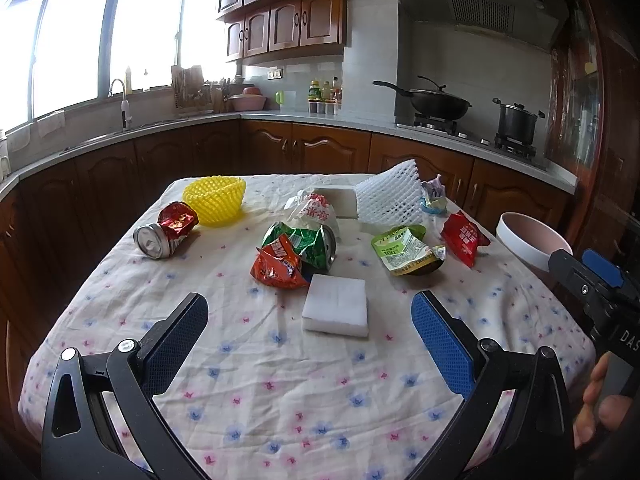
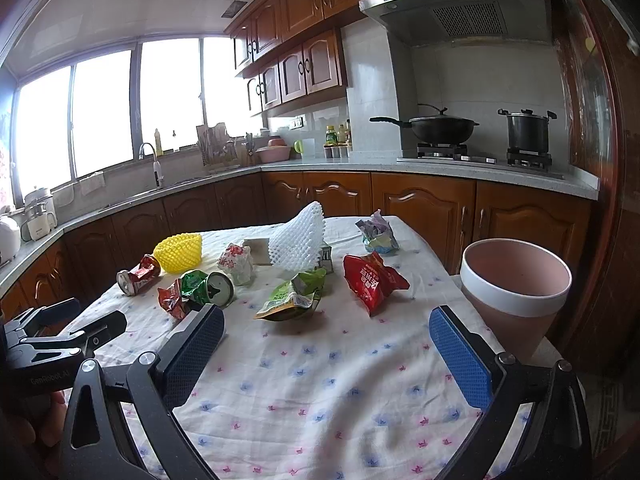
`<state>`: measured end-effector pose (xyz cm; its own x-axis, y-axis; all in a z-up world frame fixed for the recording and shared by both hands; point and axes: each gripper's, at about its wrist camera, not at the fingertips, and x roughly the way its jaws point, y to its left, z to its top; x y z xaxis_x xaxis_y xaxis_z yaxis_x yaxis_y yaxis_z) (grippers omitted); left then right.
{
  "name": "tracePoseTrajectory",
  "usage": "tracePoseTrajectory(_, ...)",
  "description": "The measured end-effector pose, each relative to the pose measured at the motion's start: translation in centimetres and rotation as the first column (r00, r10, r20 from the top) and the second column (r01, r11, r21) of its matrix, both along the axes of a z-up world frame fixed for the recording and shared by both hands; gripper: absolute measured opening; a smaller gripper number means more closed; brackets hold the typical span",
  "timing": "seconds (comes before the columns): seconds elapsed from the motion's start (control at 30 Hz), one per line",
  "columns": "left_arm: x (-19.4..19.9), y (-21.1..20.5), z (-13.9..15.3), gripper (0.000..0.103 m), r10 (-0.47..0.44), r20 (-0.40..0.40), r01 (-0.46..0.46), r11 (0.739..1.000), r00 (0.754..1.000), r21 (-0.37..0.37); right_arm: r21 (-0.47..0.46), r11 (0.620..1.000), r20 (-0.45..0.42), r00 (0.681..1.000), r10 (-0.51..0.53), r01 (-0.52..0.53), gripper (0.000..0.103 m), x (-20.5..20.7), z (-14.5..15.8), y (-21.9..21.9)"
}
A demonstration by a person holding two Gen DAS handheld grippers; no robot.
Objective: Collect trash
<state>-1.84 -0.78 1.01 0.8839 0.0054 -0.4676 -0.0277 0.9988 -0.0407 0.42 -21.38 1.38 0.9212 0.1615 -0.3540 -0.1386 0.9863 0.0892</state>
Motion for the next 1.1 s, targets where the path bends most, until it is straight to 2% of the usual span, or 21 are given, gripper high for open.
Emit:
tracePoseTrajectory(0.63,1.1,0.3,-0.9,0.103,-0.012,-0.029,0.012,1.000,1.000,-0.009,0.012,1.000,-0.021,1.000,-0.001,0.002,0.103,0.7,-0.7,-0.3)
tracePoseTrajectory(1.1,4.8,0.8,-2.4,0.103,-0.051,-0.156,0.044,0.998,0.986,-0.045,0.074,0.997,-0.109,0.994,0.020,-0.012,0.103,3.9,-1.0,-1.4)
